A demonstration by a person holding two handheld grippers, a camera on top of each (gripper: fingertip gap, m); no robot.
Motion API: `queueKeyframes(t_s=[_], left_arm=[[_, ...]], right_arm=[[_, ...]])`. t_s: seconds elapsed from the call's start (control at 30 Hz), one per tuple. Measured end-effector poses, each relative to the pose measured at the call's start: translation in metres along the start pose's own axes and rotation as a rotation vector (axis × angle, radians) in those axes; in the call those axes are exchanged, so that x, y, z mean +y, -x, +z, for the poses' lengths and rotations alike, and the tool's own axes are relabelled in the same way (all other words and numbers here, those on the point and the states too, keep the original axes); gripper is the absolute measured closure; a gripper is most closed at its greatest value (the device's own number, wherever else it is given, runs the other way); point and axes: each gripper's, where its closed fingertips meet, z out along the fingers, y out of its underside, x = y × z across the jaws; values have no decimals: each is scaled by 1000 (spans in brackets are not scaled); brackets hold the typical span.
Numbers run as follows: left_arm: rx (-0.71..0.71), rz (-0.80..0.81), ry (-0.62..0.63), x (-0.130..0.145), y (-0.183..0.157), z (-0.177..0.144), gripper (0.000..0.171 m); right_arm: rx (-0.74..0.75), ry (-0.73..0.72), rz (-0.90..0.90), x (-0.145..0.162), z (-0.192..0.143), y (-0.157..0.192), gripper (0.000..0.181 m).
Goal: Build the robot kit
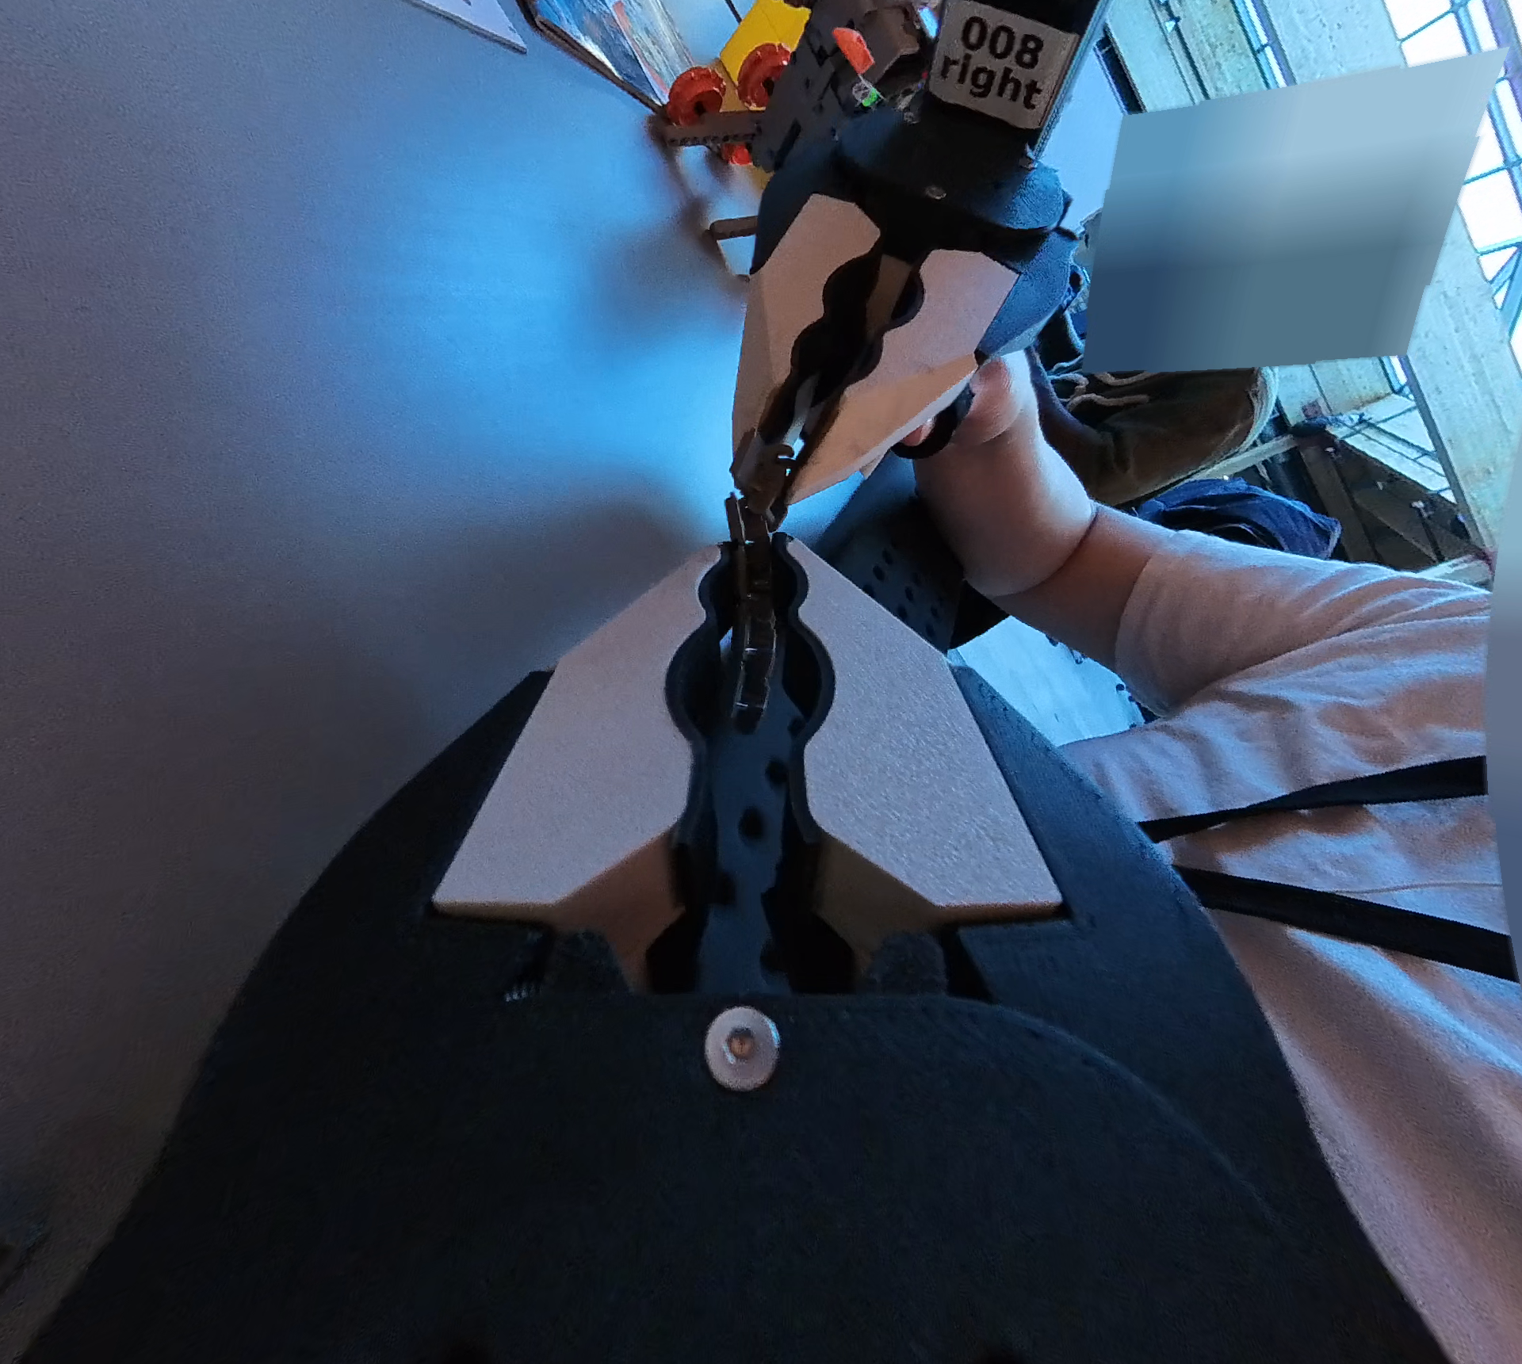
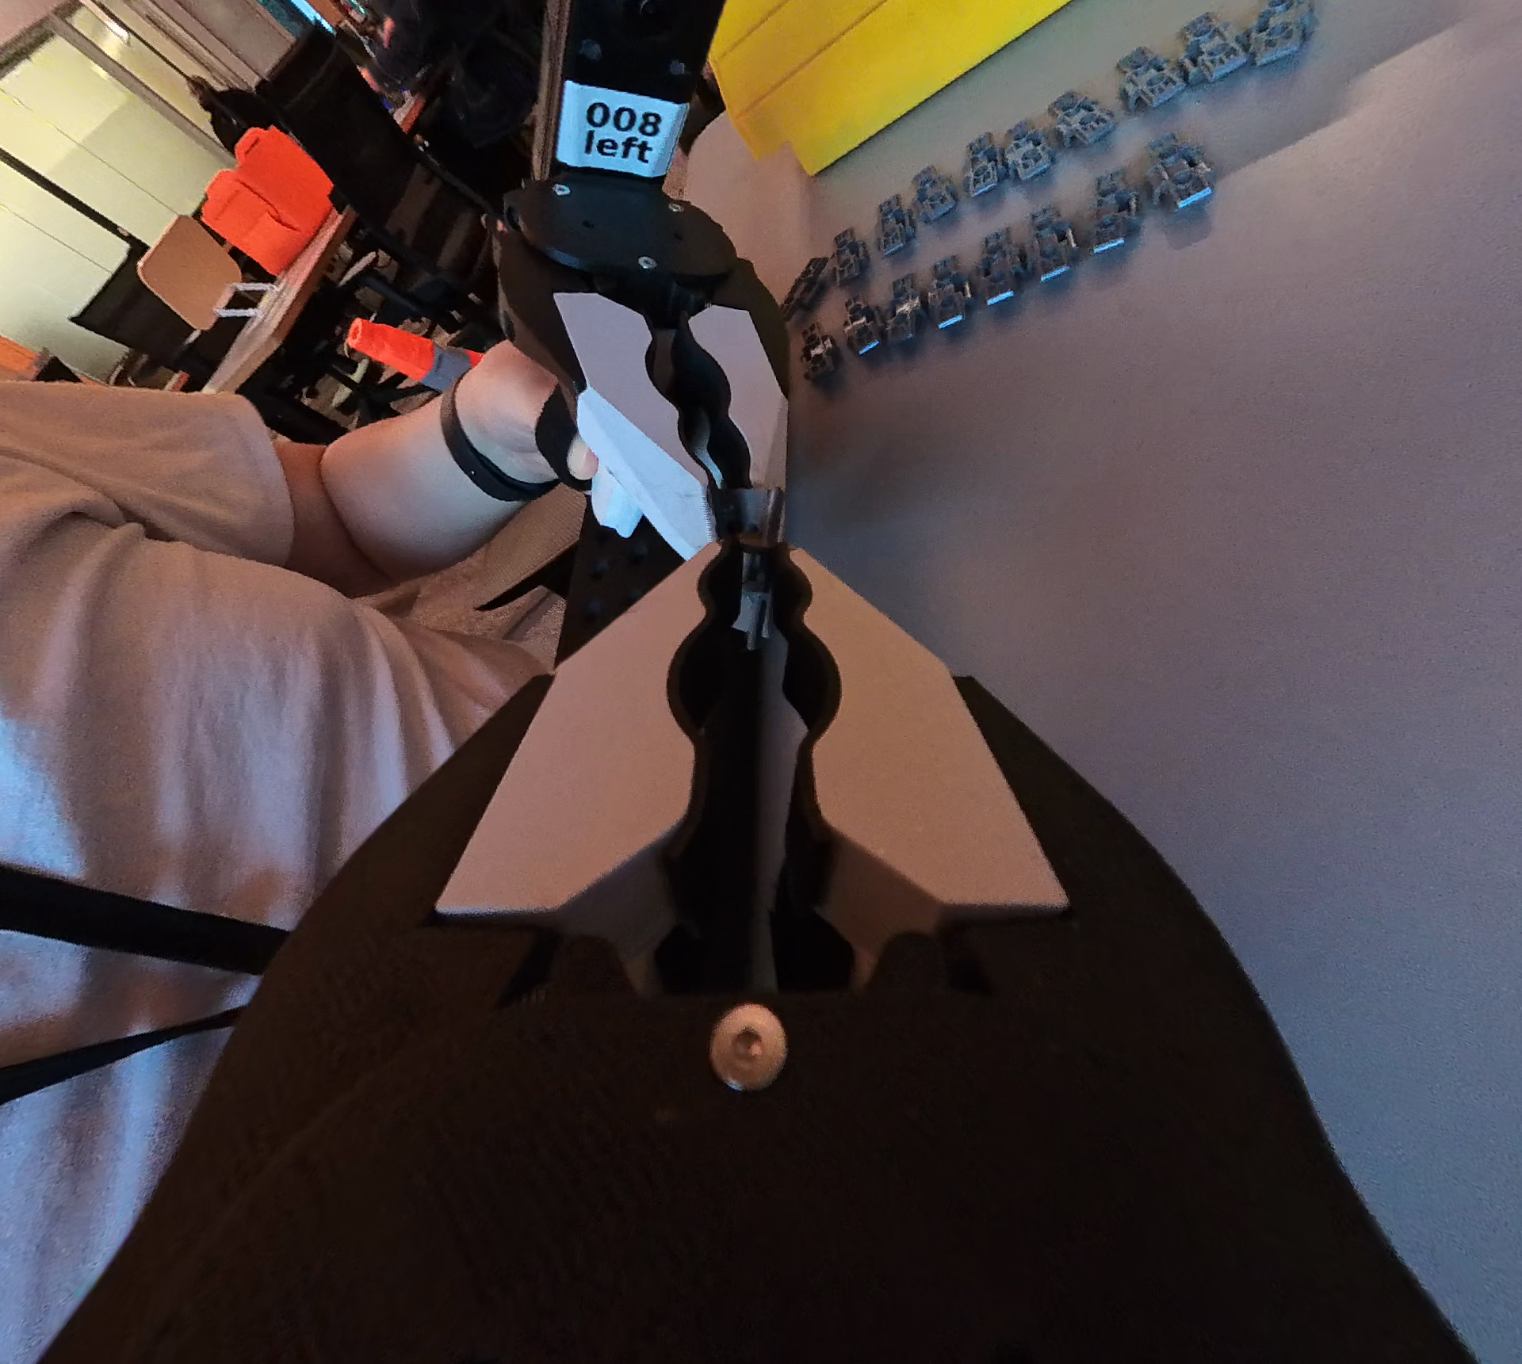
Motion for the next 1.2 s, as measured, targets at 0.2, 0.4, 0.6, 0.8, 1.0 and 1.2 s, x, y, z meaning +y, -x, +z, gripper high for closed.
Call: queueKeyframes(t_s=[0.2,0.4,0.6,0.8,1.0,1.2], left_arm=[[78,-67,28,3,-5,-1,167],[156,-146,40,1,-8,-2,166],[111,-108,29,2,-6,-2,166],[113,-128,20,2,-5,-4,167],[106,-145,7,1,-3,-5,167],[68,-136,6,1,1,-4,168]], right_arm=[[-3,31,-73,4,0,4,176],[9,42,-125,1,-2,7,176],[68,45,-176,3,1,5,176],[147,64,-280,6,2,2,175],[161,46,-274,5,3,1,175],[170,39,-255,6,5,-3,175]])
